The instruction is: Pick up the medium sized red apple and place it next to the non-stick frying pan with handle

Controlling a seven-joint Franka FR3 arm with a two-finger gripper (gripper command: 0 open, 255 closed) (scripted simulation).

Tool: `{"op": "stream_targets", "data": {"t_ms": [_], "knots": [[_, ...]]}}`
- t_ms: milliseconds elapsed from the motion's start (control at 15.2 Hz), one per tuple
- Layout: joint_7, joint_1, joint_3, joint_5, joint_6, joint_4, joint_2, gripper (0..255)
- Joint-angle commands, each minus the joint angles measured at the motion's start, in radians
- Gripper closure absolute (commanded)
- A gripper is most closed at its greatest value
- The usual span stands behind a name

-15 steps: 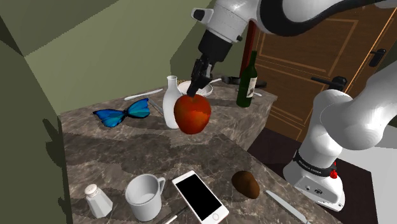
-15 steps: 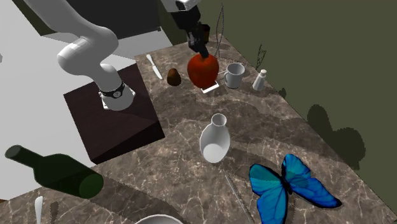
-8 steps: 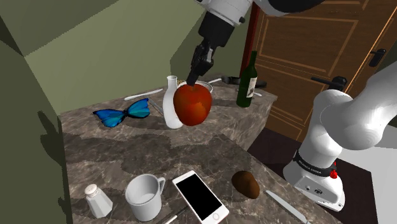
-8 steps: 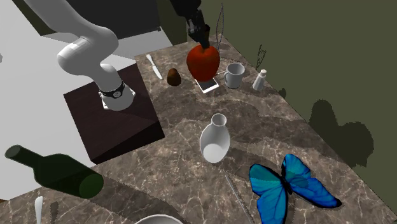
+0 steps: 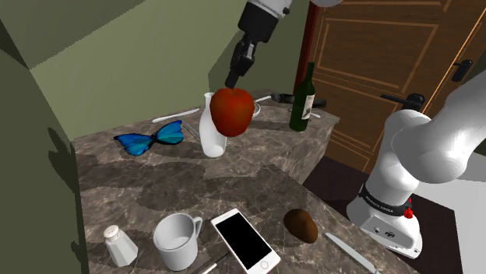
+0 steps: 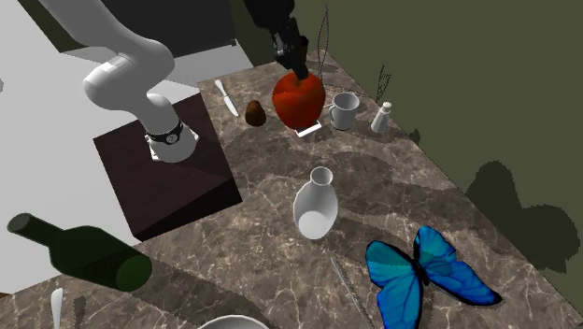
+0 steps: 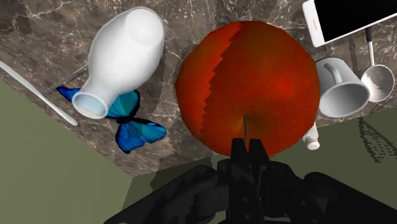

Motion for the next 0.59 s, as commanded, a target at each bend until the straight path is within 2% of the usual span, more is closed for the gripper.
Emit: {"op": "stream_targets", "data": {"t_ms": [0,528], "knots": [[-0.048,-0.011,-0.038,-0.002,-0.005,0.015,0.018,255],[-0.231,-0.053,-0.18,0.006,-0.023,0.154,0.171,255]]}}
